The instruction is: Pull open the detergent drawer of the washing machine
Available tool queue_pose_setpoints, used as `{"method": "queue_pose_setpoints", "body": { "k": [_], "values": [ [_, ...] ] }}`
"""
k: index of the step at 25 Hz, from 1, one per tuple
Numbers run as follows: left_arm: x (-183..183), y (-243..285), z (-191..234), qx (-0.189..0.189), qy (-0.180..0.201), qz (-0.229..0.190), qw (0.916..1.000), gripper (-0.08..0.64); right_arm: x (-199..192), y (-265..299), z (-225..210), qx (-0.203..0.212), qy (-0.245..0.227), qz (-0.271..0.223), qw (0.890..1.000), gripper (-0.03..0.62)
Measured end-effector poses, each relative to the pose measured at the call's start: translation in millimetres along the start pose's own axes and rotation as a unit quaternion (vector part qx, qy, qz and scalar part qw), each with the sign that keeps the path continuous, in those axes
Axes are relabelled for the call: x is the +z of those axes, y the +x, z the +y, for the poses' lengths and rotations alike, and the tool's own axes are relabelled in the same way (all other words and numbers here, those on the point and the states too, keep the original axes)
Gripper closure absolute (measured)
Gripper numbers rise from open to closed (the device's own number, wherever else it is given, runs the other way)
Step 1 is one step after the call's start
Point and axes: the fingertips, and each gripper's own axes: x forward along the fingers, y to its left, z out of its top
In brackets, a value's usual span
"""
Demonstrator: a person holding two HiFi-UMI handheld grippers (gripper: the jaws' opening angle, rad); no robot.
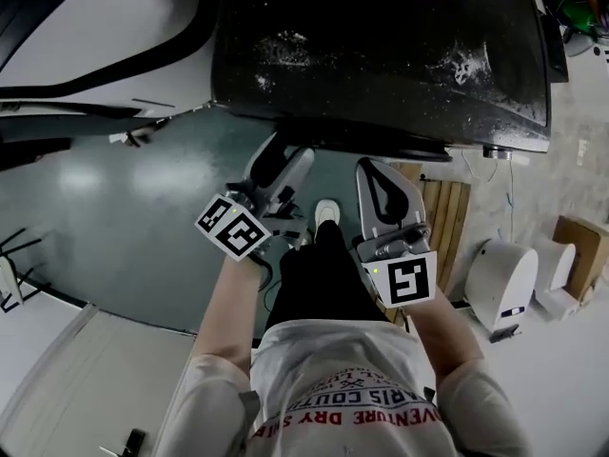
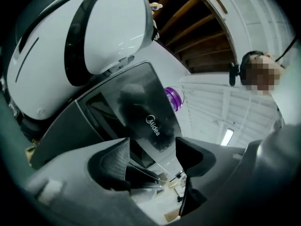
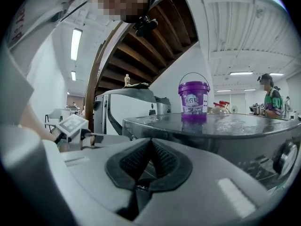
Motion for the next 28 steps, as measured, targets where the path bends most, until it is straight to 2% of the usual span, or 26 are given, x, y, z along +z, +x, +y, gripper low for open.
{"method": "queue_pose_setpoints", "body": {
  "k": [2,4,8,10,12,14,17,25,28],
  "values": [
    [1.1,4.1,6.4,-0.02,-0.043,-0.024,0.9986,0.245,-8.0,3.0,2.1,0.004,0.002,0.003,1.0,0.591],
    [0.5,8.8,9.3,-0.042,-0.071,-0.037,0.9959,0.245,-14.9,5.5,4.0,0.009,-0.001,0.007,1.0,0.591],
    [-4.1,18.7,12.1,-0.066,-0.081,-0.035,0.9939,0.245,-22.9,10.3,3.9,0.013,-0.02,0.01,1.0,0.591],
    [-1.6,20.9,12.9,-0.078,-0.096,-0.047,0.9912,0.245,-24.0,12.5,3.2,0.012,-0.025,0.005,1.0,0.591],
    [4.6,20.8,16.7,-0.087,-0.117,-0.072,0.9867,0.257,-26.2,14.1,3.2,0.012,-0.026,0.002,1.0,0.591],
    [11.6,20.8,19.2,-0.101,-0.137,-0.099,0.9803,0.317,-28.6,15.6,3.0,0.011,-0.022,0.0,1.0,0.591],
    [16.7,23.4,13.2,-0.134,-0.17,-0.124,0.9684,0.314,-34.1,15.4,3.6,0.013,-0.019,0.002,1.0,0.591],
    [18.5,22.3,13.2,-0.145,-0.176,-0.152,0.9619,0.33,-52.7,10.5,6.0,0.019,-0.022,0.022,0.999,0.591],
    [19.1,21.5,14.7,-0.149,-0.198,-0.168,0.9542,0.343,-54.9,6.5,2.9,0.018,-0.019,0.023,0.999,0.591]
  ]
}}
